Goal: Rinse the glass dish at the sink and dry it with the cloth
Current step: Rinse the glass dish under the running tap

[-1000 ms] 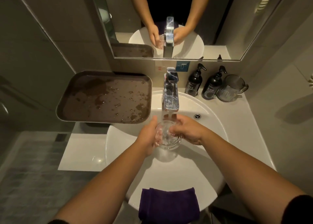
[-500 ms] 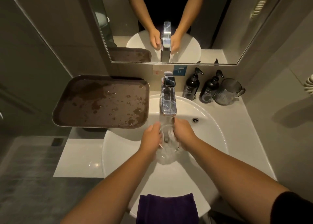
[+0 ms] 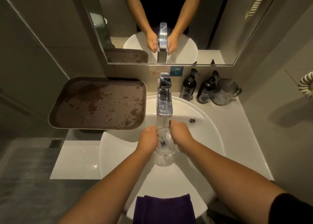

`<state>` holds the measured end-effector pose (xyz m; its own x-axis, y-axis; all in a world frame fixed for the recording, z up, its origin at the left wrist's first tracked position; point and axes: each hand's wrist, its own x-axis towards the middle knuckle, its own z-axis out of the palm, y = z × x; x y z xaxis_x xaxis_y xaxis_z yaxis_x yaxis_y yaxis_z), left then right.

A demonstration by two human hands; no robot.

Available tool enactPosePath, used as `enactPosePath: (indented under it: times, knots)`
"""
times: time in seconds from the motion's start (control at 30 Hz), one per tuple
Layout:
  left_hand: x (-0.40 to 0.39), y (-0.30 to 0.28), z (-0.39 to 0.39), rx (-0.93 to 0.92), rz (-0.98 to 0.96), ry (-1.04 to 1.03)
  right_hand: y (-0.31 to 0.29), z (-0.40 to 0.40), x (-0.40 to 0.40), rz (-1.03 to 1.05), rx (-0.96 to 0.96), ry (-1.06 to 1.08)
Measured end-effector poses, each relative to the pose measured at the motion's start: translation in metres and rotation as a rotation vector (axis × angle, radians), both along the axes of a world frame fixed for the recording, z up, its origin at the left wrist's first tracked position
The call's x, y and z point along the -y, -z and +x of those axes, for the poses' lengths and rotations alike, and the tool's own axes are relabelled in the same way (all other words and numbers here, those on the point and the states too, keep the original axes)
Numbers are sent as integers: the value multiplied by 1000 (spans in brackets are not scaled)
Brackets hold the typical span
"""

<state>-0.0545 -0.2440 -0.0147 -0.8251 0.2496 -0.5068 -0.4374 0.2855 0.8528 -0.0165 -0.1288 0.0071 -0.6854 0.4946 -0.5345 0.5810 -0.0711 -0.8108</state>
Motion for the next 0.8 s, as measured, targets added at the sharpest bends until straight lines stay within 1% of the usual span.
enactPosePath:
  times: [0.03,0.07,0.1,0.13,0.17,0.2,0.27,0.3,0.33,0.37,0.43,0.47,0.53,0.57,0.6,0.63,0.67,0.7,0.8]
  knots:
    - [0,-1,-5,-73,-76,117,-3,-2,-2,122,0,-154]
    - [-1,-2,-9,-125,-137,183,-5,-4,-2,217,-16,-267]
    - [-2,-3,-12,-138,-173,184,-8,-7,-2,270,-36,-322]
    - [-4,-5,-13,-127,-175,137,-11,-9,-1,283,-56,-330]
    - [-6,-6,-11,-86,-136,54,-13,-11,-2,250,-63,-290]
    - [-8,-5,-9,-11,-59,-71,-14,-12,-2,147,-57,-187]
    - [-13,-5,-2,201,150,-346,-8,-10,2,-160,-47,130]
    - [-16,-5,1,259,239,-443,-5,-7,5,-272,-62,260]
    - [-17,-6,5,267,288,-488,-1,-4,8,-328,-80,338]
    - [-17,-4,8,258,291,-489,3,-2,10,-335,-84,370]
    - [-14,-2,6,189,226,-382,2,1,8,-245,-67,330]
    - [-11,-1,2,124,173,-278,-1,0,5,-171,-69,267]
    - [-6,-4,-7,-34,18,-25,-6,-4,-2,-1,-79,51]
    - [-6,-6,-11,-95,-53,65,-7,-7,-5,78,-85,-71]
    - [-7,-7,-14,-127,-96,89,-8,-10,-7,150,-84,-168]
    - [-7,-9,-15,-136,-115,59,-8,-12,-7,208,-76,-213]
    - [-8,-9,-14,-119,-106,-8,-9,-13,-6,233,-72,-201]
    - [-10,-8,-11,-56,-56,-111,-9,-13,-5,184,-68,-122]
    - [-18,-4,4,231,210,-444,-1,-4,9,-204,-88,300]
